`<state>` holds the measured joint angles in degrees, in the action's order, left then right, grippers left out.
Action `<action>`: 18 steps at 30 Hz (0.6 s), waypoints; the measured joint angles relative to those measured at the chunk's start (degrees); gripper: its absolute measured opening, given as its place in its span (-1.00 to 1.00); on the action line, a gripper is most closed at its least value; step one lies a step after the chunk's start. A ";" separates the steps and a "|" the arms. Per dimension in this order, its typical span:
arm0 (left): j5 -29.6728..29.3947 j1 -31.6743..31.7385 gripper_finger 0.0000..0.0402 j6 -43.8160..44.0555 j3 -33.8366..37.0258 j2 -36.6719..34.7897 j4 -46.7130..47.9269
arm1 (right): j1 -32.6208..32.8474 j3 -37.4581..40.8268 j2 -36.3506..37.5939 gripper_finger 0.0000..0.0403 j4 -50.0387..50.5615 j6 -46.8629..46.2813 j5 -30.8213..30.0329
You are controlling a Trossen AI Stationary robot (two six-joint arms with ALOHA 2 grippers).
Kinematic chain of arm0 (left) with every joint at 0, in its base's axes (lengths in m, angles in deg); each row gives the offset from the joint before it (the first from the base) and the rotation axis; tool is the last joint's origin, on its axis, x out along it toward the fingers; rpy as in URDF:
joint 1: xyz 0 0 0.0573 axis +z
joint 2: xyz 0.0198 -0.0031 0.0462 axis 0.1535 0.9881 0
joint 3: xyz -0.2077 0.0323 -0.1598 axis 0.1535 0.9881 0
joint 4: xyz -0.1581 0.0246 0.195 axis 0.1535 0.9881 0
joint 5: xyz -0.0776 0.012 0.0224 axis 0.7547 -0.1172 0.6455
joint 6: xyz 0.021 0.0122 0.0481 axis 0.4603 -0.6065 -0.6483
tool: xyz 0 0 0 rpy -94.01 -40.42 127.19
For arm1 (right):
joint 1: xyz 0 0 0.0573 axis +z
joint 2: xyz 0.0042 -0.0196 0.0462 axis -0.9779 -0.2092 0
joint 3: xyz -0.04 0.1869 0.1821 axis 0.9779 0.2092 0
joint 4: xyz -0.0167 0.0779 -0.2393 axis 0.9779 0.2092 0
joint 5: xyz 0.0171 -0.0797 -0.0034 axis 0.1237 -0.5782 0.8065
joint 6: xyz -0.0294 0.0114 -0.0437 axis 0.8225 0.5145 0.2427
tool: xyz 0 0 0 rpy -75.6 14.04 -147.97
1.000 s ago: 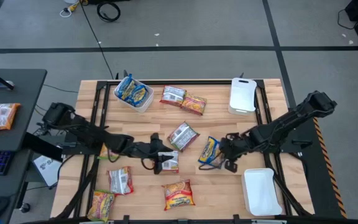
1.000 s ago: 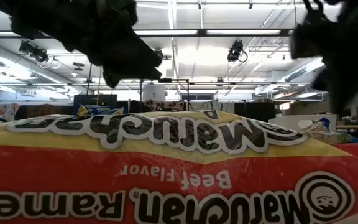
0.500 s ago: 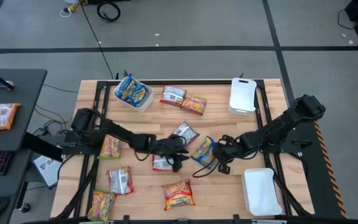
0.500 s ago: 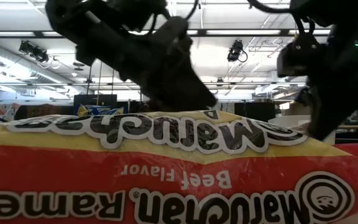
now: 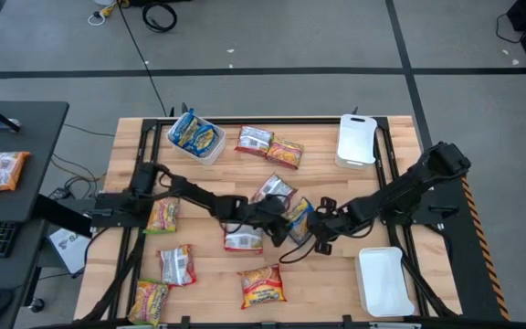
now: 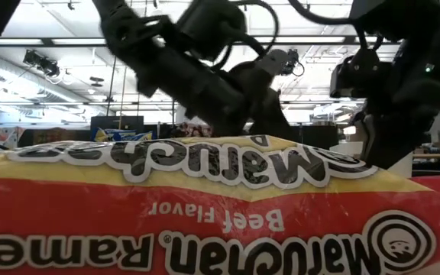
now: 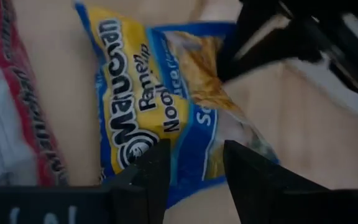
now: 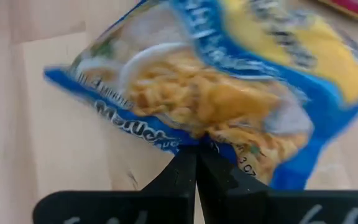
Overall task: Sort Maruchan noodles
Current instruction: Put the blue noodle pack into the top left white bin
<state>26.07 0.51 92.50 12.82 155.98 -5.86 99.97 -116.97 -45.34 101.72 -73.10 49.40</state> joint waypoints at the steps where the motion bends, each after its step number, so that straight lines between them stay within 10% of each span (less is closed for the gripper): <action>1: -0.86 0.08 -0.25 -1.57 -1.81 0.33 2.57 | 0.02 -0.04 -0.74 -0.94 -0.53 0.00 0.39; 13: 5.43 3.55 -0.25 -11.87 -19.71 -0.72 36.60 | 2.23 0.09 -0.32 -0.94 0.93 0.43 1.22; 18: 9.88 8.70 -0.25 -13.41 -20.62 -0.06 31.05 | 3.47 0.09 -0.60 -0.94 1.35 1.70 1.17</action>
<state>35.95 9.21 79.09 -7.80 155.91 25.19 103.44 -116.88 -45.94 103.07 -71.39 50.57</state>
